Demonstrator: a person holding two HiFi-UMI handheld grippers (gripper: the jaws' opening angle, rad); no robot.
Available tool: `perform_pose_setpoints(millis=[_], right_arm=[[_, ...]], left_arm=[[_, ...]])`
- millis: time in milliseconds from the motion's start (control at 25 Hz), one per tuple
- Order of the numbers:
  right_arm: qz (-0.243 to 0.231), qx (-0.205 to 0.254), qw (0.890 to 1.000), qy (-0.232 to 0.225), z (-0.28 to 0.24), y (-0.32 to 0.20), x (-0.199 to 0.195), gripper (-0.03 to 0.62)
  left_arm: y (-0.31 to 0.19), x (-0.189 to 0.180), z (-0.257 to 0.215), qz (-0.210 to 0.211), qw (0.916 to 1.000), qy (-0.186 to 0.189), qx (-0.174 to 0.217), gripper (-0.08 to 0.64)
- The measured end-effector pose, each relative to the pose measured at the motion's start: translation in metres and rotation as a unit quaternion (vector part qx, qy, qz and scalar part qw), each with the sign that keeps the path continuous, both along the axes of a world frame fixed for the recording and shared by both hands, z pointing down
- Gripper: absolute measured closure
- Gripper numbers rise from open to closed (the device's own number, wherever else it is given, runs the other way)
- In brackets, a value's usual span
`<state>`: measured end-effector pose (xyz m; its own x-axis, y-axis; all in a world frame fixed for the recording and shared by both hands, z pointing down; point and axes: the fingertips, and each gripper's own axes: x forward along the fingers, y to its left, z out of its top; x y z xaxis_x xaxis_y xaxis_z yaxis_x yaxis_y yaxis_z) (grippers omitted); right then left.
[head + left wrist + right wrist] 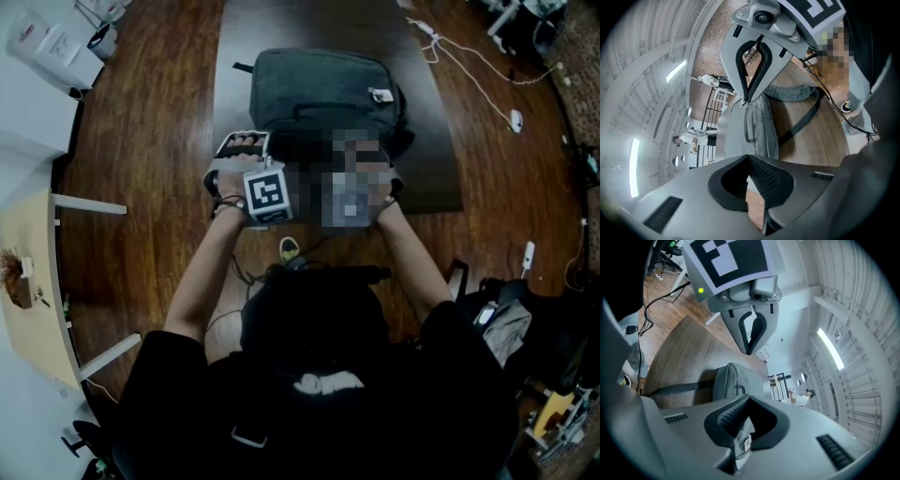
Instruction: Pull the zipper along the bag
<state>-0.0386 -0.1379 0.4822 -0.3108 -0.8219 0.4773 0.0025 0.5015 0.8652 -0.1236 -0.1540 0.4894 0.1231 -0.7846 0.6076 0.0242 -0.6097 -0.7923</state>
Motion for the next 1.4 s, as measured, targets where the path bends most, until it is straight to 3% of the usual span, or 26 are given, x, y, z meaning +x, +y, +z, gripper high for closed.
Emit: perform_pose_setpoints(millis=[400,680,840,1120,1280,1400], right_arm=[[0.016,-0.001,1.0,-0.004,0.002,-0.037,-0.021,0.577],[0.009,-0.03,0.999,-0.021,0.021,-0.062,-0.03,0.572],[-0.008,-0.063,0.998,-0.016,0.046,-0.077,-0.032,0.489],[-0.049,-0.112,0.993,0.003,0.086,-0.096,-0.057,0.392],[-0.06,-0.121,0.99,0.032,0.105,-0.106,-0.065,0.385],[-0.064,-0.123,0.99,0.026,0.105,-0.107,-0.068,0.387]], left_arm=[[-0.041,-0.013,0.003,0.015,0.9992,0.034,-0.011,0.56],[-0.066,-0.008,0.022,0.021,0.999,0.026,-0.03,0.56],[-0.087,-0.01,0.035,0.011,0.9994,0.013,-0.031,0.56],[-0.116,-0.008,0.06,-0.006,0.9987,0.022,-0.047,0.56],[-0.125,-0.009,0.077,-0.003,0.9981,0.02,-0.059,0.56],[-0.127,-0.01,0.085,-0.006,0.9976,0.024,-0.064,0.56]])
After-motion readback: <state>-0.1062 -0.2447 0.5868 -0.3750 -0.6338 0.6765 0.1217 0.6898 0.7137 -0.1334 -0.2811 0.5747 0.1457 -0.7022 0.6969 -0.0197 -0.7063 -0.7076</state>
